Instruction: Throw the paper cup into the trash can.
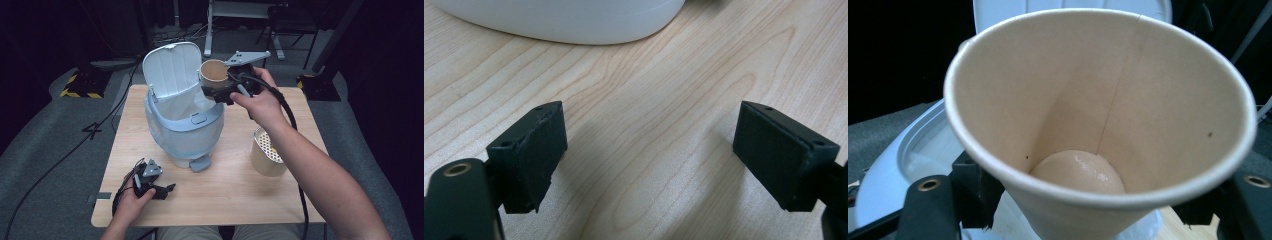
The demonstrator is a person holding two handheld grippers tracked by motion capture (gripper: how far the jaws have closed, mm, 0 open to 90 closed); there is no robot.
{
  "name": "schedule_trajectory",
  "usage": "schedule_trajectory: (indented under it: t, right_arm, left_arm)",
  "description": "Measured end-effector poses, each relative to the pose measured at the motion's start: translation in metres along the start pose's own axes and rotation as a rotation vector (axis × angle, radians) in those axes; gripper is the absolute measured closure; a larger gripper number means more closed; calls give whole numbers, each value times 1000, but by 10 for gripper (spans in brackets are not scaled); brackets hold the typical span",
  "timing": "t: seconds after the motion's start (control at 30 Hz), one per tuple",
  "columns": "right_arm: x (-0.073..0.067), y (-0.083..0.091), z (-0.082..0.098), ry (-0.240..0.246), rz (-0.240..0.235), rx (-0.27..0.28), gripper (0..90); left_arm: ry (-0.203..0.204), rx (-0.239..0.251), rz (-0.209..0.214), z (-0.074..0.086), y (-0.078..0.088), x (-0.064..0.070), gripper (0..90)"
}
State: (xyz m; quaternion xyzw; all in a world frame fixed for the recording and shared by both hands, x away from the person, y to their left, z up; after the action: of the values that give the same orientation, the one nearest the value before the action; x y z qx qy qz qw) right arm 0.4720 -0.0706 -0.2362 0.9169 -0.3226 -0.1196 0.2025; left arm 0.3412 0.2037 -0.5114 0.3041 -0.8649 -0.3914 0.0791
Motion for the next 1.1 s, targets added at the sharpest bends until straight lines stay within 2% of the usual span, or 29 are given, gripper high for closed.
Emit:
schedule_trajectory:
  t: [0.1, 0.13, 0.17, 0.2, 0.37, 0.4, 0.5, 0.53, 0.57, 0.6, 0.63, 0.67, 0.97, 1.1]
  right_arm:
    - [-3, -9, -2, 10, -6, 5, 282]
    - [-5, -19, -3, -6, -22, 6, 282]
    - [-5, -19, -3, -6, -22, 6, 282]
    - [-8, -28, -3, -19, -42, -4, 281]
    - [-14, -44, -1, -16, -39, -24, 281]
    - [-17, -50, 0, -28, -57, -36, 280]
    - [-19, -56, 2, -31, -64, -50, 271]
    - [-20, -62, 4, -55, -105, -82, 205]
    - [-20, -62, 4, -55, -105, -82, 205]
    - [-20, -67, 7, -84, -97, -85, 125]
    - [-20, -67, 7, -84, -97, -85, 125]
    - [-21, -69, 7, -115, -88, -67, 153]
    - [-21, -58, 4, -77, -106, -55, 153]
    - [-20, -44, 2, -61, -120, -43, 153]
  left_arm:
    - [0, 0, 0, 0, 0, 0, 147]
    - [-1, -1, 0, 0, 0, 0, 147]
    - [-1, -1, 0, 0, 0, 0, 147]
    - [-1, -1, 0, 0, 0, 0, 147]
    - [-1, 0, 0, 0, 0, 0, 147]
    - [-1, 0, 0, 0, 0, 0, 147]
    - [0, 0, 1, 0, 0, 0, 147]
    - [0, 1, 0, 0, 0, 0, 147]
    - [0, 1, 0, 0, 0, 0, 147]
    - [0, 0, 0, 0, 0, 0, 147]
    - [0, 0, 0, 0, 0, 0, 147]
    - [0, 1, 0, 0, 0, 0, 147]
    - [0, 0, 1, 0, 0, 0, 147]
    - [0, 0, 1, 0, 0, 0, 147]
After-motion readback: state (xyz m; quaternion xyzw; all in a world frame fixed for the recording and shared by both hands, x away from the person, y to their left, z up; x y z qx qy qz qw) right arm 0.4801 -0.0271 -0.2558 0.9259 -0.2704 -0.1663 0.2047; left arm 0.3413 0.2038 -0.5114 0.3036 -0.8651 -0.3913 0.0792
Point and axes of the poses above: each handheld gripper's, and its own axes: y roughly backward along the jaws, z roughly out of its underside, x roughly to its right, the point moved 1 cm from there along -y, roughly forward along the jaws, and after that the axes turned 11 degrees about -y, right-handed, at the moved point
